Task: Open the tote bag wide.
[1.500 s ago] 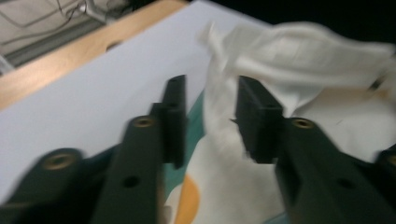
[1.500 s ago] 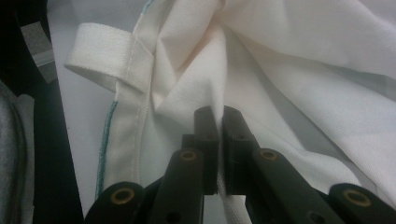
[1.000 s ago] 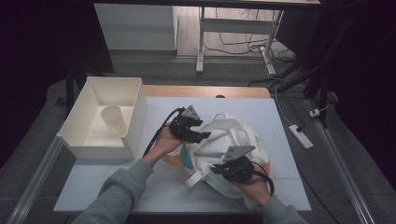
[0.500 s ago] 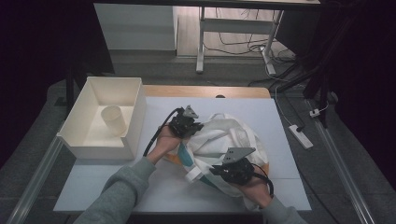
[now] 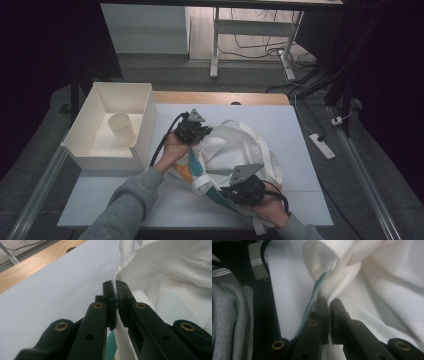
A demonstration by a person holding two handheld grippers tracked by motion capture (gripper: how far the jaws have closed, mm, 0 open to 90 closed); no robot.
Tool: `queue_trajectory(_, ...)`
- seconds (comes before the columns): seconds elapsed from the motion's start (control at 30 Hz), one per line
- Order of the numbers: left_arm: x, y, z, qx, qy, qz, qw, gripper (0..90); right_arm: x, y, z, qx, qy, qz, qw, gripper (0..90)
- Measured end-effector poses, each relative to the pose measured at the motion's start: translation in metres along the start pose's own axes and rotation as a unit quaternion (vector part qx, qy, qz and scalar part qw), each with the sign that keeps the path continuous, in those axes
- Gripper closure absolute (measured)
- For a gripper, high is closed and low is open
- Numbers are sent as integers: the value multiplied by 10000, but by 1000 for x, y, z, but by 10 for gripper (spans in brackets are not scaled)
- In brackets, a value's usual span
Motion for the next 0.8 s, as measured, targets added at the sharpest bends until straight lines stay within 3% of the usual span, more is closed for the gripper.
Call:
queue_trajectory(0.3,-4,7,-2,-77,51,101,9999,860,-7,9,-4,130,-1,161,9998,853)
queue_trajectory(0.4,-6,7,-1,-113,33,85,9999,859,-7,9,-4,93,-38,130,9999,790)
queue_trajectory(0.47,-7,6,0,-168,18,85,9998,859,-5,4,-5,-18,-29,16,10000,698)
queue_trajectory(0.57,-8,7,0,-220,7,96,9997,857,-1,-13,-12,-186,158,-444,9987,625)
queue_trajectory(0.63,-8,7,-1,-223,14,99,9997,856,1,-26,-18,-587,216,-634,9960,592)
queue_trajectory(0.67,-8,7,-1,-222,32,107,9997,856,2,-30,-21,-753,240,-667,9946,581)
queue_trajectory(0.8,-8,6,-3,-231,51,105,9997,856,4,-33,-35,-1036,315,-613,9922,546)
Point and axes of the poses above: each handheld gripper's, and its own axes: y roughly forward along the jaws, x roughly out of its top, z roughly to its left, the point moved 2 cm from there along y, roughly forward along the jaws, and after that the axes turned 7 degrees about z, right-handed, at the moved point
